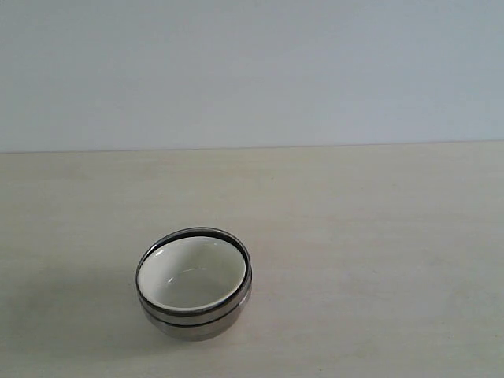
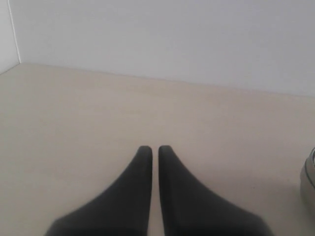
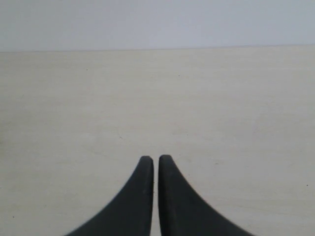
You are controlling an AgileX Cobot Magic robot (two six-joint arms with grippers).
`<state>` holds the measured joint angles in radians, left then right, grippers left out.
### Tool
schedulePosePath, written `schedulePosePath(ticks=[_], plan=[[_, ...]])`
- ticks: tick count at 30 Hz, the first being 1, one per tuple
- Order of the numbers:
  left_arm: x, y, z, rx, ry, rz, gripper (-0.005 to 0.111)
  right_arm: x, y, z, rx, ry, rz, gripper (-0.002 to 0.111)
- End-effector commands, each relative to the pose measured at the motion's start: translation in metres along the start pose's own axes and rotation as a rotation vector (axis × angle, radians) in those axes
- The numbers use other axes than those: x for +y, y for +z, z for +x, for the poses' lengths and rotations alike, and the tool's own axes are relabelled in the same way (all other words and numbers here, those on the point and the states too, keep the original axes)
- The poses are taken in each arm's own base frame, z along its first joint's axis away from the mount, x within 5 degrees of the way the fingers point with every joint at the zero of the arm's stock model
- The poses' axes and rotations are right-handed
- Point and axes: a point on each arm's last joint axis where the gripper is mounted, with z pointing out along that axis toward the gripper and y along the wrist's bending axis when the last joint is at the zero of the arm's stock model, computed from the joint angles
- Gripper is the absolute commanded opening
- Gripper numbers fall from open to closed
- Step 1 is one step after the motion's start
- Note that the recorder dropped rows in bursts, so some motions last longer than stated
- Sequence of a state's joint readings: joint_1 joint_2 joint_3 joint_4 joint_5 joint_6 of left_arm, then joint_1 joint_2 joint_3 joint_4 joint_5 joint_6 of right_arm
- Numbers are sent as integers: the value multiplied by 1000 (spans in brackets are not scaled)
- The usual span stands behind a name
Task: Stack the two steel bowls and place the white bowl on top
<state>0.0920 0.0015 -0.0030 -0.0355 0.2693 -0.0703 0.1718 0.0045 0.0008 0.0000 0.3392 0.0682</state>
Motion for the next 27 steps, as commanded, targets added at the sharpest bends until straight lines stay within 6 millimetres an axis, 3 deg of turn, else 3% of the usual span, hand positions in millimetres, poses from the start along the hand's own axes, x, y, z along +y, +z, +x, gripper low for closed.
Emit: schedulePosePath(ticks=[1, 27], plan=[[1, 0, 3, 28, 7, -11, 4, 0, 0, -1, -10, -9, 3, 0], [1, 0, 3, 28, 7, -11, 4, 0, 0, -1, -10, -9, 3, 0]])
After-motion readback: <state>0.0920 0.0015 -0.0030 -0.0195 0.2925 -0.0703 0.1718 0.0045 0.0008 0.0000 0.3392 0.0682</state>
